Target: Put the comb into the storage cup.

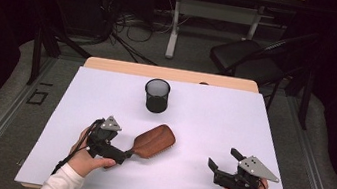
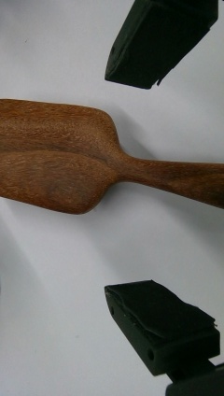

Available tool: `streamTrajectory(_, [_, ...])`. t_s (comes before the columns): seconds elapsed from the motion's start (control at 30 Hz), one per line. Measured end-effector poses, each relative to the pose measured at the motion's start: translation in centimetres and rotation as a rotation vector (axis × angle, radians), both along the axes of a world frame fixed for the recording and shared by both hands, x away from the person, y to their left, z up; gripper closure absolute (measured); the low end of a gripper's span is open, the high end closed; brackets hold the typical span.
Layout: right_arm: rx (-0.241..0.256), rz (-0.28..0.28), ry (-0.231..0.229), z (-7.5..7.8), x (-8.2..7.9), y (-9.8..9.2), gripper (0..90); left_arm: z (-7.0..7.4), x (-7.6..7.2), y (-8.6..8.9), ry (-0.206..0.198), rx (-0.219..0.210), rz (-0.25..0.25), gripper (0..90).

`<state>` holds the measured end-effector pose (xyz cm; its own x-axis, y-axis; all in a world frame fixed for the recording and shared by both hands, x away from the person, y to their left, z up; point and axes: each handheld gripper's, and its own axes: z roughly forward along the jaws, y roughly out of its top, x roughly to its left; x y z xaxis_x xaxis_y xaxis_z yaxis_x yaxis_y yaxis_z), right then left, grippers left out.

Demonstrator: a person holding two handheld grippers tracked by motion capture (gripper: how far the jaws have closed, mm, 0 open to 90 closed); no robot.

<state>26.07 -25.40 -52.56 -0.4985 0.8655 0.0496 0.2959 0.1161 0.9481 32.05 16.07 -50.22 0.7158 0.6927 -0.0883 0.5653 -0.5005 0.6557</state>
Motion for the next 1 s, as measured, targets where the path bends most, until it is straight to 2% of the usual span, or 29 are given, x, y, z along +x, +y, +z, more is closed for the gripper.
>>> streamTrajectory(0.1, [-0.001,0.000,0.001,0.0,0.0,0.0,12.2,0.1,0.1,-0.1,0.004,-0.006,0.000,1.1])
streamTrajectory(0.33, [0.001,0.000,0.001,0.0,-0.1,0.1,12.2,0.4,0.5,0.0,0.046,0.002,-0.002,0.8])
streamTrajectory(0.57, [0.001,0.000,0.000,0.0,0.0,0.1,12.2,0.8,1.1,-0.3,0.069,0.002,-0.011,0.7])
streamTrajectory(0.7, [-0.001,0.001,0.000,0.0,0.0,0.1,12.2,1.0,1.4,-0.8,0.074,0.013,-0.019,0.7])
streamTrajectory(1.0, [0.002,0.002,0.003,0.0,-0.1,0.1,12.2,1.0,1.7,-1.9,0.098,0.074,-0.054,0.7])
